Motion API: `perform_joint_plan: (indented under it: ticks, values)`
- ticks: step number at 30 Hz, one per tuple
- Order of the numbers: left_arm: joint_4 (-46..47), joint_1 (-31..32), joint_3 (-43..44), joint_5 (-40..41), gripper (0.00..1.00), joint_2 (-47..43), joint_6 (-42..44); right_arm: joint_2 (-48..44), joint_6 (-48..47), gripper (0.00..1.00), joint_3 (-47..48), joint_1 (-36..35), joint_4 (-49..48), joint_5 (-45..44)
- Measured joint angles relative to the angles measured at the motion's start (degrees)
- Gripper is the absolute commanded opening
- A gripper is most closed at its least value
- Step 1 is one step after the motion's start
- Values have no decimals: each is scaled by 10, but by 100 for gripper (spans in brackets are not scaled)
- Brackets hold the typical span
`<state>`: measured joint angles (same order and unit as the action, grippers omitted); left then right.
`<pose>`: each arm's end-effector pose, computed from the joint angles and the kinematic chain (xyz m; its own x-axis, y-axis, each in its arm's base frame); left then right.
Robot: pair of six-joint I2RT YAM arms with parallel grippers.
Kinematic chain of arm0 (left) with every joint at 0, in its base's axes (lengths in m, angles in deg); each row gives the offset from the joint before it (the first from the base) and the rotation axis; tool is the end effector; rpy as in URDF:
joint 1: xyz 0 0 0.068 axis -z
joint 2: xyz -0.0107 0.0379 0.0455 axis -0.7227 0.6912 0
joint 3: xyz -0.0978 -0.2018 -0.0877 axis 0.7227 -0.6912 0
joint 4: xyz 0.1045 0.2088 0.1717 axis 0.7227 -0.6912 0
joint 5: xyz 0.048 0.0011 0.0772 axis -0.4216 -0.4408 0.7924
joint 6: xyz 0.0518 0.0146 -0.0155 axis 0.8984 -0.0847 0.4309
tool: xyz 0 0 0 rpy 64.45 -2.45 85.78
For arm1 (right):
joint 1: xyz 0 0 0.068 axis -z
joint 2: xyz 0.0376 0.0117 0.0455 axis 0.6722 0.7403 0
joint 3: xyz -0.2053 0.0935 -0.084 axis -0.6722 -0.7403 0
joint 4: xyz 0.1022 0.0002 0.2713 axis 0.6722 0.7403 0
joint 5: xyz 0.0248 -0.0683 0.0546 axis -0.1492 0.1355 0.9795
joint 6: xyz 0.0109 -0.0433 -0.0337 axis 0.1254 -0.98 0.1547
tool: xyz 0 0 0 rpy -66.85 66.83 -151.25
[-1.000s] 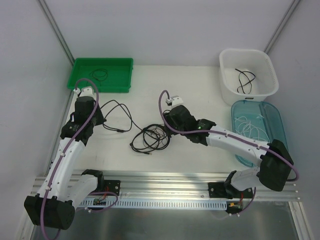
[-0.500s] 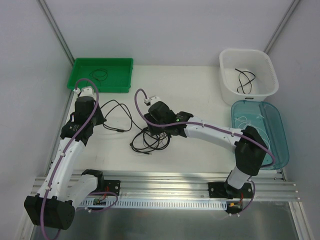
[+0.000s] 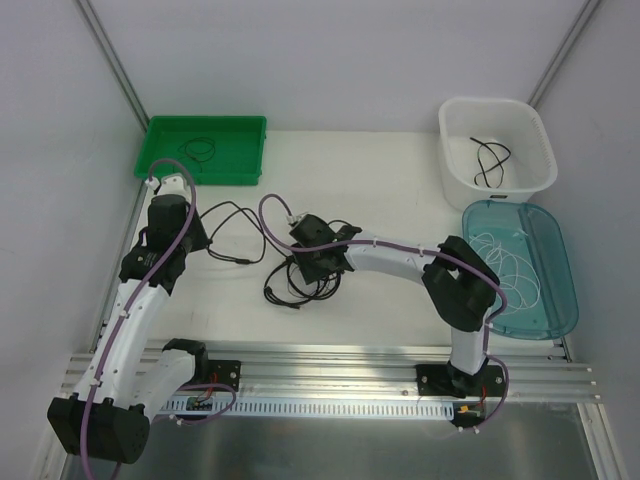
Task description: Untangle the cables
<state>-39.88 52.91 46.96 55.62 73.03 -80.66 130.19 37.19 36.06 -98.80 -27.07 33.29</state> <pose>0.2473 -0.0216 0.2949 -0.4390 -0.2305 -0.8684 -0.1790 0.9696 -0.1669 0.2369 0.3509 0.1445 -0.5622 -0.5944 -0.5751 -0.7203 0.6936 -0.0127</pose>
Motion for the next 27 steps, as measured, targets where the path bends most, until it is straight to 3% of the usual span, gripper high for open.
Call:
perform_joint_plan:
  ticks: [10, 18, 23, 27]
  values:
    - [1, 0, -3, 1, 0, -9, 0, 0, 7, 33, -58, 45, -27, -10]
    - [-3, 1, -12, 4, 0, -15, 0, -63, 7, 31, -143, 112, -72, -10]
    - [-12, 2, -19, 1, 0, -13, -2, -137, -1, 20, -185, 163, -76, -6]
    - [-4, 0, -19, -2, 0, -7, -2, -209, -17, 2, -187, 167, -57, 1]
